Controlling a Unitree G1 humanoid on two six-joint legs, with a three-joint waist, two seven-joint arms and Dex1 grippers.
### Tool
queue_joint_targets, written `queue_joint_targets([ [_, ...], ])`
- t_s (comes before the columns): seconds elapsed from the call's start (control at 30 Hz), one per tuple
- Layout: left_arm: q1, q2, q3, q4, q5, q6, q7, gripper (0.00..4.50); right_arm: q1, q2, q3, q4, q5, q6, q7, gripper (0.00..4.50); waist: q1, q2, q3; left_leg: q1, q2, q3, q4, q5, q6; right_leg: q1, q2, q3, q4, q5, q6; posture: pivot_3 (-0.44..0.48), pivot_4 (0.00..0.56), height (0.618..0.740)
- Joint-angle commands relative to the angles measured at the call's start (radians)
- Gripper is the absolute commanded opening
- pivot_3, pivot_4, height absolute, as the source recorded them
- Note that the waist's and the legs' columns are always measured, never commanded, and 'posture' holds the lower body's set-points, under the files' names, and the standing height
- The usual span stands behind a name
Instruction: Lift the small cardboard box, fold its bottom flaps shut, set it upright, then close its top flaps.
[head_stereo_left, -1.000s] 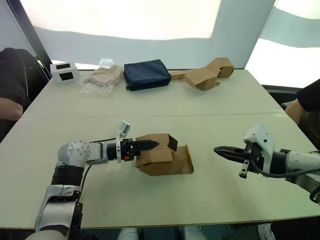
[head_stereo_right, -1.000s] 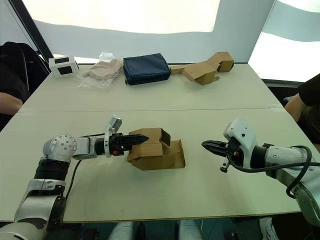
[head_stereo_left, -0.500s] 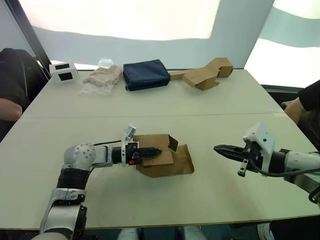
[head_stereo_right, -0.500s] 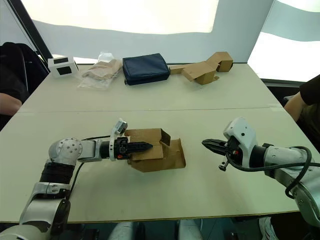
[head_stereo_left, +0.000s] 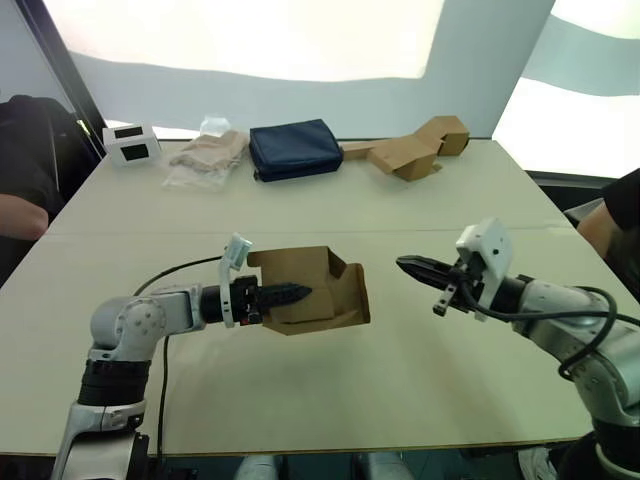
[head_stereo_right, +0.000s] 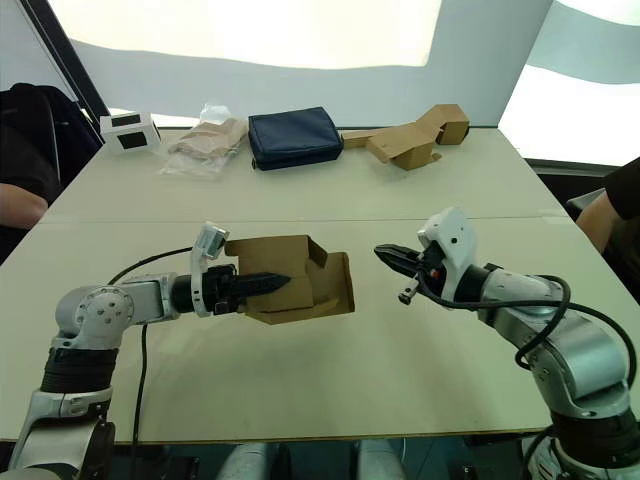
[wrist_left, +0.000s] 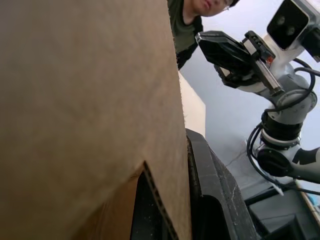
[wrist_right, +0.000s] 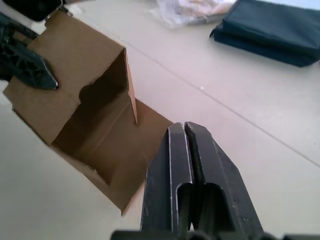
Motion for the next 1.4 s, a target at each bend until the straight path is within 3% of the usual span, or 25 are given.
queue_joint_targets([
  [0.03, -0.014, 0.012, 0.001, -0.037, -0.006, -0.037, -0.026, 0.04, -0.047, 0.051, 0.048, 0.025, -0.050, -0.049, -0.037, 0.00, -0.001, 0.000, 0.000, 0.000, 0.000, 0.000, 0.000, 0.000, 0.000, 0.000, 0.000, 0.000, 0.000, 0.000, 0.000, 0.000, 0.150, 0.740],
  [0.4, -0.021, 0.036, -0.038, -0.067, 0.004, -0.077, -0.063, 0.04, -0.152, 0.186, 0.235, 0.113, -0.149, -0.110, -0.018, 0.00, -0.004, 0.000, 0.000, 0.000, 0.001, 0.000, 0.000, 0.000, 0.000, -0.001, 0.002, 0.000, 0.000, 0.000, 0.001, 0.000, 0.150, 0.740],
  [0.77, -0.052, 0.022, -0.040, -0.096, -0.031, -0.054, -0.040, 0.04, -0.198, 0.221, 0.286, 0.112, -0.161, -0.100, 0.035, 0.00, -0.004, 0.000, 0.000, 0.000, 0.001, 0.000, 0.000, 0.000, 0.000, -0.001, 0.001, 0.000, 0.000, 0.001, 0.001, 0.000, 0.150, 0.740],
  [1.1, -0.058, 0.031, -0.035, -0.082, -0.017, -0.074, -0.031, 0.04, -0.219, 0.194, 0.229, 0.106, -0.153, -0.090, 0.061, 0.00, -0.002, 0.000, 0.000, 0.000, 0.001, -0.001, -0.001, 0.000, 0.000, -0.001, 0.002, 0.000, 0.001, 0.001, 0.001, 0.000, 0.150, 0.740],
  [1.4, -0.098, 0.038, -0.002, -0.046, -0.017, -0.099, -0.007, 0.04, -0.088, 0.048, 0.062, -0.008, -0.048, 0.001, 0.111, 0.00, -0.002, 0.000, 0.000, 0.000, 0.001, -0.001, -0.001, 0.000, 0.000, -0.001, 0.002, -0.001, 0.000, 0.000, 0.001, 0.000, 0.150, 0.740],
])
